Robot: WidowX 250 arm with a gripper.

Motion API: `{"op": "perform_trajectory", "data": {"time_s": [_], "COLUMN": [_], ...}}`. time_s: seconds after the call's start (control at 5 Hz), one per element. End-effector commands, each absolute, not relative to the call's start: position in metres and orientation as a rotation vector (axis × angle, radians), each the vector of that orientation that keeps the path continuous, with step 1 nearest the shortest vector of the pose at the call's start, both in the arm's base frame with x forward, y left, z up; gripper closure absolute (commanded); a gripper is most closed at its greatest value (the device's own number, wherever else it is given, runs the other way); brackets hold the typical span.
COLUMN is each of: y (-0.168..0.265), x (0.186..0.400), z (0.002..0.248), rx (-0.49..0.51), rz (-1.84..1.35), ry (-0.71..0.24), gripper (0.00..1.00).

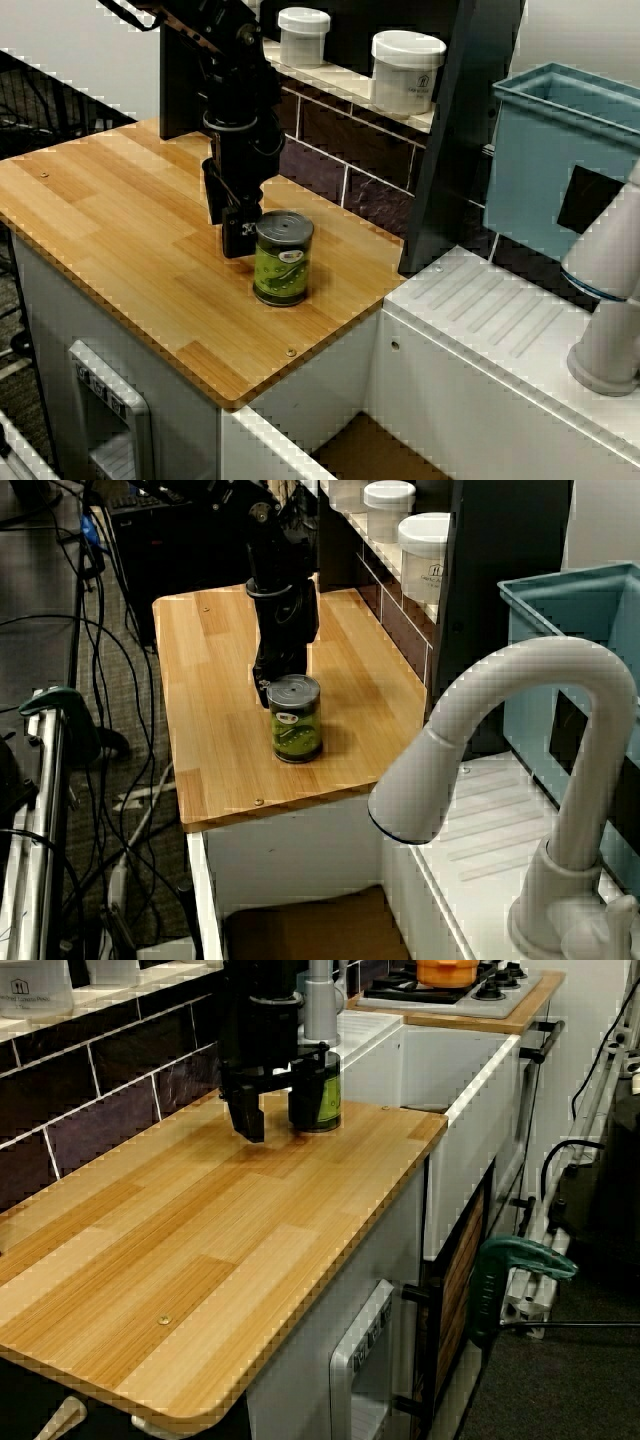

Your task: Push into sink

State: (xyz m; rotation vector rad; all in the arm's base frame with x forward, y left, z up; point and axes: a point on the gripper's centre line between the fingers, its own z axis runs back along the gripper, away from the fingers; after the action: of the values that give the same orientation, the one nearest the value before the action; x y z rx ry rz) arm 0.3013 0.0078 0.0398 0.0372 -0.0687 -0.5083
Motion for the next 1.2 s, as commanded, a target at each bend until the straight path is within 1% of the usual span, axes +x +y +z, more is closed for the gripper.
{"op": "perform_trajectory", "data": {"time_s": [0.0, 0.2, 0.4, 0.8, 1.0], "y": [-0.012, -0.016, -0.011, 0.017, 0.021], "x": [0.308, 0.309, 0.311, 0.322, 0.328], "z": [0.059, 0.059, 0.059, 0.063, 0.065], "rx": [0.057, 0.060, 0.071, 0.121, 0.153], "rz": [-0.541, -0.547, -0.539, -0.442, -0.416], "ry": [-0.133, -0.134, -0.133, -0.107, -0.109], "gripper": [0.00, 0.00, 0.00, 0.00, 0.00]}}
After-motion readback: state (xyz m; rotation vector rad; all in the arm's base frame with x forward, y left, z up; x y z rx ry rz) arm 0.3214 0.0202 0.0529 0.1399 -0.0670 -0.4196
